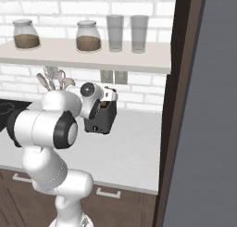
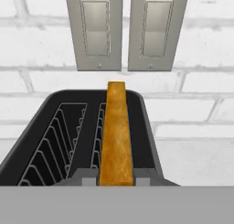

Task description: Start the toaster. Once the lever pops up, take the bread to the plate on the dining counter.

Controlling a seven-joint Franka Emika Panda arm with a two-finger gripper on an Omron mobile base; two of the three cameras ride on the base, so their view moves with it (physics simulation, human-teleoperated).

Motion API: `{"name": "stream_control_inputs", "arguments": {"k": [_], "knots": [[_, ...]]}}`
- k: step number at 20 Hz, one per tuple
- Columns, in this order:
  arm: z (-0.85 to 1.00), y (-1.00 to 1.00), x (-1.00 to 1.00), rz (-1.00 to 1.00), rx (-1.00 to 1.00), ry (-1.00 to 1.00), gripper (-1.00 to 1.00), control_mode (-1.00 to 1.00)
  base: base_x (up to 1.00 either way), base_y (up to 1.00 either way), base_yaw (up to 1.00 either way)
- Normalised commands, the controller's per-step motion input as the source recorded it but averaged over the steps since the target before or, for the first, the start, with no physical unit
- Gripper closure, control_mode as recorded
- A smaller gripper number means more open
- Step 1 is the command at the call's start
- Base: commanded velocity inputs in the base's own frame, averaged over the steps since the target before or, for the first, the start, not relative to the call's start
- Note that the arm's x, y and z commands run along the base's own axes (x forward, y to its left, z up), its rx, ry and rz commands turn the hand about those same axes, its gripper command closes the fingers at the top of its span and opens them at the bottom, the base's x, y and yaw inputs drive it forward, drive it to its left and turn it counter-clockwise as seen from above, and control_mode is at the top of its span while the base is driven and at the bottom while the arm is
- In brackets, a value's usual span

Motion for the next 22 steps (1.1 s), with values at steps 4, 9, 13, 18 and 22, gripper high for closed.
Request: {"name": "stream_control_inputs", "arguments": {"k": [4,9,13,18,22], "knots": [[0.31,-0.01,-0.09,0.00,0.00,-0.06,1.00,-1.00,0.00,0.00,0.00],[0.46,0.00,-0.11,0.00,0.00,-0.04,1.00,-1.00,0.00,0.00,0.00],[0.39,0.00,-0.36,0.00,0.00,-0.01,1.00,-1.00,0.00,0.00,0.00],[0.54,0.02,-0.33,0.00,0.00,-0.04,1.00,-1.00,0.00,0.00,0.00],[0.36,0.00,-0.51,0.00,0.00,0.00,1.00,-1.00,0.00,0.00,0.00]]}}
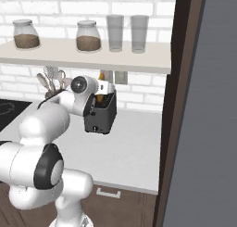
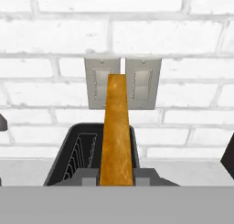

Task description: Start the toaster. Once the lever pops up, take the bread to the plate on the dining counter.

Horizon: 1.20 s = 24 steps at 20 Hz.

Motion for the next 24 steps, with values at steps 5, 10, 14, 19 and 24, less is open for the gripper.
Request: {"name": "stream_control_inputs", "arguments": {"k": [5,10,14,19,24], "knots": [[0.11,0.00,-0.81,0.00,0.00,0.01,1.00,-1.00,0.00,0.00,0.00],[0.01,0.00,-1.00,0.00,0.00,0.06,1.00,-1.00,0.00,0.00,0.00],[0.27,0.00,-0.97,0.00,0.00,0.12,1.00,-1.00,0.00,0.00,0.00],[0.26,0.00,-0.96,0.00,0.00,0.10,1.00,-1.00,0.00,0.00,0.00],[0.30,0.00,-0.95,0.00,0.00,0.06,1.00,-1.00,0.00,0.00,0.00]]}}
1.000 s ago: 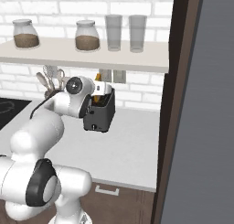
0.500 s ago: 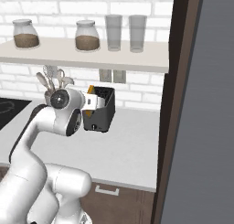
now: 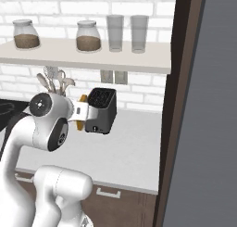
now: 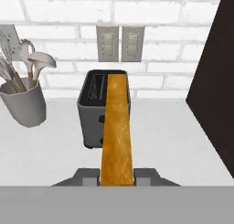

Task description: Start the toaster. Once the lever pops up, take the bread to the plate on the dining counter.

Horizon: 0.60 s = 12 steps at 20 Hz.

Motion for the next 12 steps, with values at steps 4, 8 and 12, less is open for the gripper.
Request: {"name": "stream_control_inputs", "arguments": {"k": [4,8,12], "knots": [[0.42,0.09,-0.70,0.00,0.00,0.00,1.00,-1.00,0.00,0.00,0.00],[0.37,0.12,-0.41,0.00,0.00,0.01,1.00,-1.00,0.00,0.00,0.00],[0.03,0.06,-0.28,0.00,0.00,0.00,1.00,-1.00,0.00,0.00,0.00]]}}
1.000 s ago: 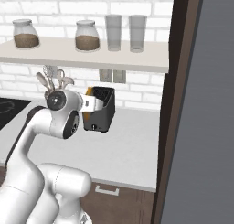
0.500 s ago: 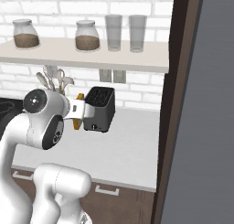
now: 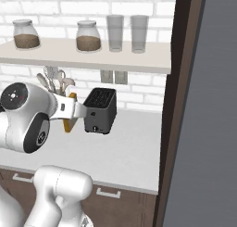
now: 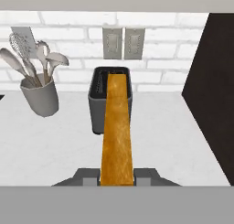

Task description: Start the toaster. Once the lever pops up, take the bread to the plate on the dining counter.

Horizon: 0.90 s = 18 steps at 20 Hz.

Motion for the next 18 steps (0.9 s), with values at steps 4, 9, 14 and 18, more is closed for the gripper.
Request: {"name": "stream_control_inputs", "arguments": {"k": [4,9,14,18], "knots": [[0.00,0.00,-0.04,0.00,0.00,0.00,1.00,-1.00,0.00,0.00,0.00],[0.00,0.00,0.00,0.00,0.00,-0.05,1.00,-1.00,0.00,0.00,0.00],[0.00,0.00,0.00,0.00,0.00,-0.04,1.00,-1.00,0.00,0.00,0.00],[0.00,0.00,0.00,0.00,0.00,0.00,1.00,1.00,-0.11,0.00,0.01]]}}
